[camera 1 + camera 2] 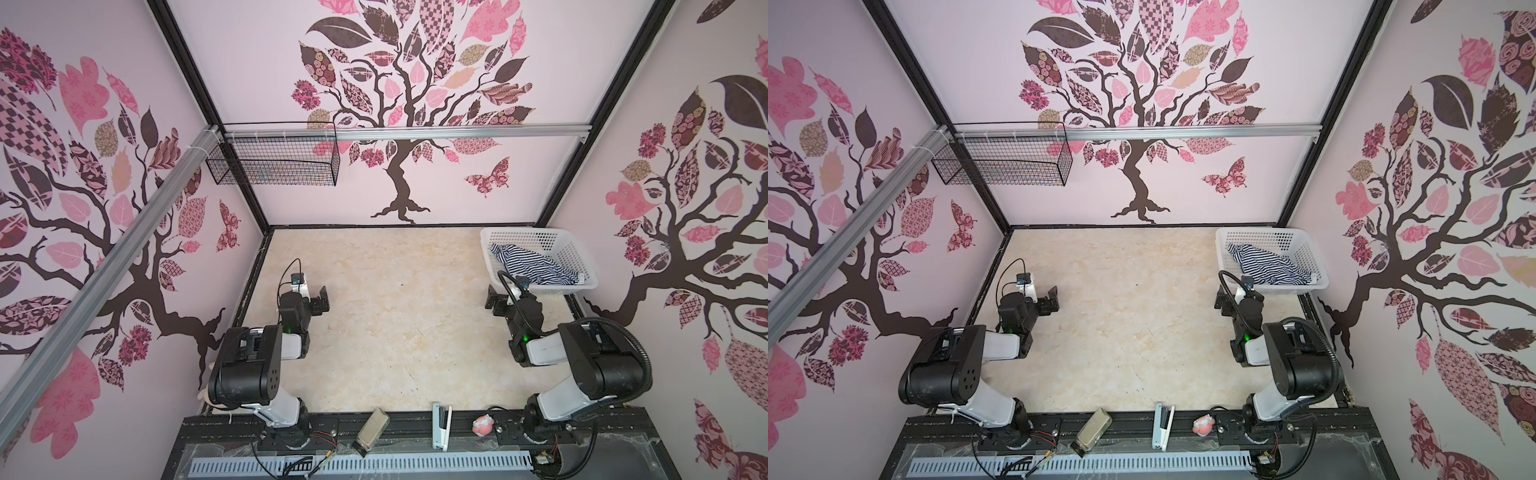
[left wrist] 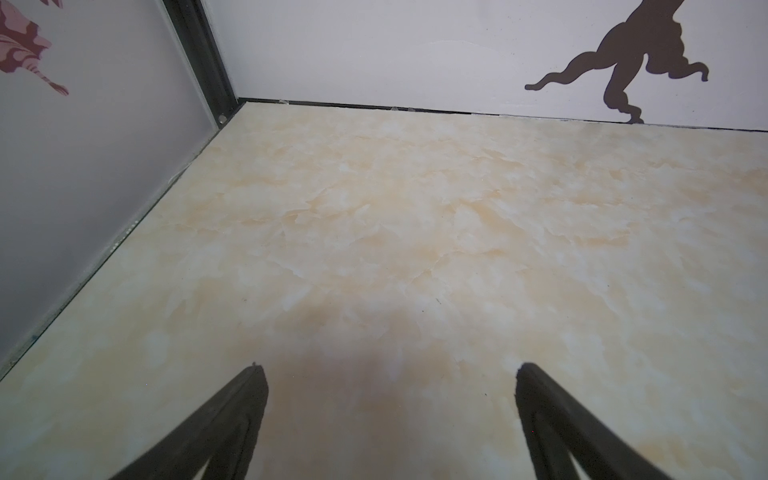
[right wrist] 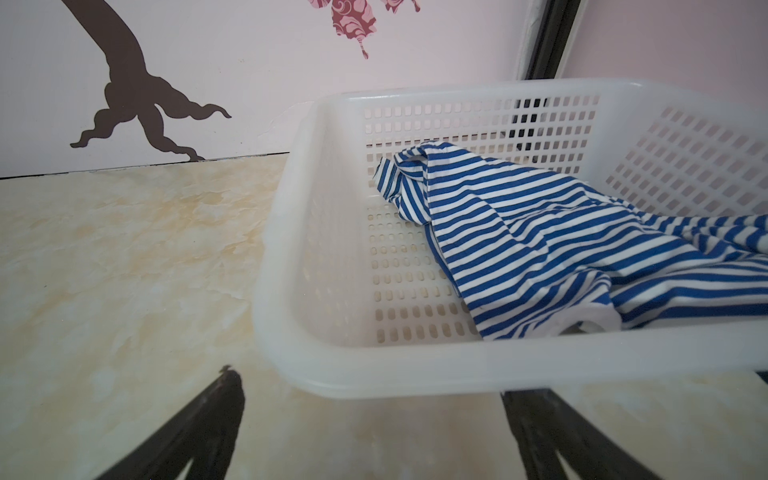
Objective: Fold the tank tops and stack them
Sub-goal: 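Reach the right gripper into the white basket and grasp the striped tank top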
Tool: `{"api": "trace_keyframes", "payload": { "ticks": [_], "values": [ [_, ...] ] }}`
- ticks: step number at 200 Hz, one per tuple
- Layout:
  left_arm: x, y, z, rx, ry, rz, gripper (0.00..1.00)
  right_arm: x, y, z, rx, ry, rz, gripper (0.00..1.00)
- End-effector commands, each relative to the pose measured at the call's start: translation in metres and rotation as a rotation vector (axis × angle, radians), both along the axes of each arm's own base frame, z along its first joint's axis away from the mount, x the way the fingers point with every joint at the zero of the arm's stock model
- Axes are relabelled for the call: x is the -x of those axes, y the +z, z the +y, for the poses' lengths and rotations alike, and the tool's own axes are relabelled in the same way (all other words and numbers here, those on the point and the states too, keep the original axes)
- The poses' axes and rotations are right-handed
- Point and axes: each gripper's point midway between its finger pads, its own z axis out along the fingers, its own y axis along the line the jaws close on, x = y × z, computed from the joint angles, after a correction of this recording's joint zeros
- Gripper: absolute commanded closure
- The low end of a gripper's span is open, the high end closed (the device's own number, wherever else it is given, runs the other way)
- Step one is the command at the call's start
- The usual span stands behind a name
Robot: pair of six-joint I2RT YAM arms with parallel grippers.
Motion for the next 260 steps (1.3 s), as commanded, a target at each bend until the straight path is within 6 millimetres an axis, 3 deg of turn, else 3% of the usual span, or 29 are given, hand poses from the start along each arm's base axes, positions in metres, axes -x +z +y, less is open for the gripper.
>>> {"api": "trace_keyframes", "payload": {
  "ticks": [1,15,45,99,124,137,157,172,199,220,240,260],
  "values": [
    [-0.002,0.031,0.005,0.014,0.017,-0.043,0.03,-0.006,0.037,-0.007,-0.016,-0.042,-0.034,0.00],
    [-0.002,0.042,0.005,0.017,0.016,0.005,0.03,-0.008,0.053,-0.005,-0.058,-0.042,-0.025,0.00],
    [0.007,0.051,-0.005,0.024,-0.054,0.200,0.03,0.006,0.067,-0.006,-0.167,-0.076,0.049,0.00],
    [0.030,0.055,-0.022,0.052,-0.146,0.366,0.03,0.049,0.050,-0.054,-0.363,-0.520,0.276,0.00],
    [0.039,0.054,-0.029,0.060,-0.187,0.417,0.03,0.058,0.083,-0.052,-0.423,-0.560,0.330,0.00],
    [0.045,0.054,-0.032,0.059,-0.212,0.452,0.05,0.053,0.110,-0.040,-0.443,-0.451,0.281,0.00],
    [0.055,0.056,-0.040,0.050,-0.279,0.507,0.10,0.053,0.155,-0.042,-0.440,-0.429,0.187,0.00],
    [0.063,0.058,-0.046,0.049,-0.319,0.530,0.13,0.039,0.167,-0.048,-0.381,-0.487,0.297,0.00],
    [0.076,0.067,-0.059,0.043,-0.393,0.525,0.15,-0.018,0.170,-0.037,-0.293,-0.427,0.461,0.00],
    [0.090,0.070,-0.076,0.027,-0.477,0.522,0.23,-0.067,0.147,-0.033,-0.234,-0.402,0.575,0.00],
    [0.103,0.068,-0.084,0.032,-0.517,0.531,0.24,-0.110,0.101,-0.029,-0.239,-0.387,0.716,0.04],
    [0.111,0.067,-0.082,0.015,-0.512,0.520,0.24,-0.136,0.064,-0.032,-0.225,-0.399,0.793,0.06]
  ]
}}
